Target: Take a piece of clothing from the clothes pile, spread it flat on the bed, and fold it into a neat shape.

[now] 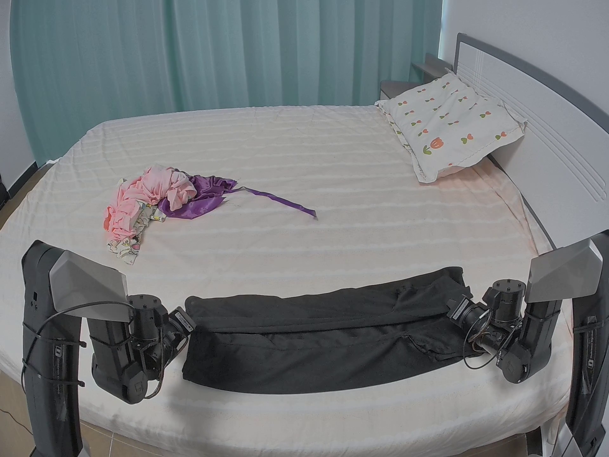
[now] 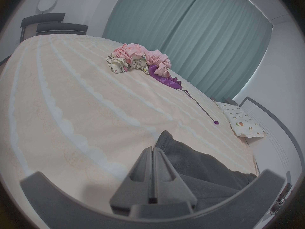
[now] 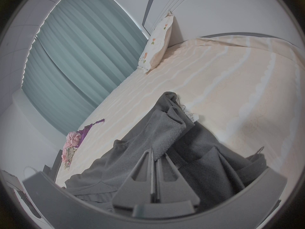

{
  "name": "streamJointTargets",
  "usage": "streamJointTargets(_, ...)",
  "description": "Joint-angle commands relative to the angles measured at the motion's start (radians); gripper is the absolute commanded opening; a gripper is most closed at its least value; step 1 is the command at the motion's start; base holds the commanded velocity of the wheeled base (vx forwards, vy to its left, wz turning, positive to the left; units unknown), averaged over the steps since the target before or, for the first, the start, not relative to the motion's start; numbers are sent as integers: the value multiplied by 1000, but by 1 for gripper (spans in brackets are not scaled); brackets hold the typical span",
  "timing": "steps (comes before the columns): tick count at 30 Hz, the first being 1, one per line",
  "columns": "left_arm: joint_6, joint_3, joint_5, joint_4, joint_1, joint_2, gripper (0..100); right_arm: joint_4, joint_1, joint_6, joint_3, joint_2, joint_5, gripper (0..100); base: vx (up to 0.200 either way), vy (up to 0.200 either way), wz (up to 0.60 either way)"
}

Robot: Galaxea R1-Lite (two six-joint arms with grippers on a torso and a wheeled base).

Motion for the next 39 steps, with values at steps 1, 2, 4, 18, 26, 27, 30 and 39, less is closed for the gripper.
streamJointTargets(1,2,7,-1,-18,-5,15,0,-8,0,-7,5,13,2,0,0,0,0)
streamJointTargets(2,2,7,-1,-18,-5,15,0,-8,0,-9,5,13,1,0,0,0,0)
streamJointTargets(4,2,11,-1,-18,-8,15,0,-7,0,-9,5,13,1,0,0,0,0)
streamJointTargets(18,26,59,1,-18,-23,-20,0,-8,-34,-38,-14,6,-1,0,0,0,0)
streamJointTargets(26,28,79,-1,-18,-45,-14,0,-7,-55,-41,-41,10,1,0,0,0,0)
streamJointTargets(27,29,85,-1,-18,-52,-14,0,-2,-58,-41,-40,7,1,0,0,0,0)
streamJointTargets(30,37,94,-2,-18,-62,-14,0,6,-63,-44,-37,9,1,0,0,0,0)
streamJointTargets(39,54,103,-4,-18,-71,-12,100,1,-54,-78,-9,16,2,100,0,0,0)
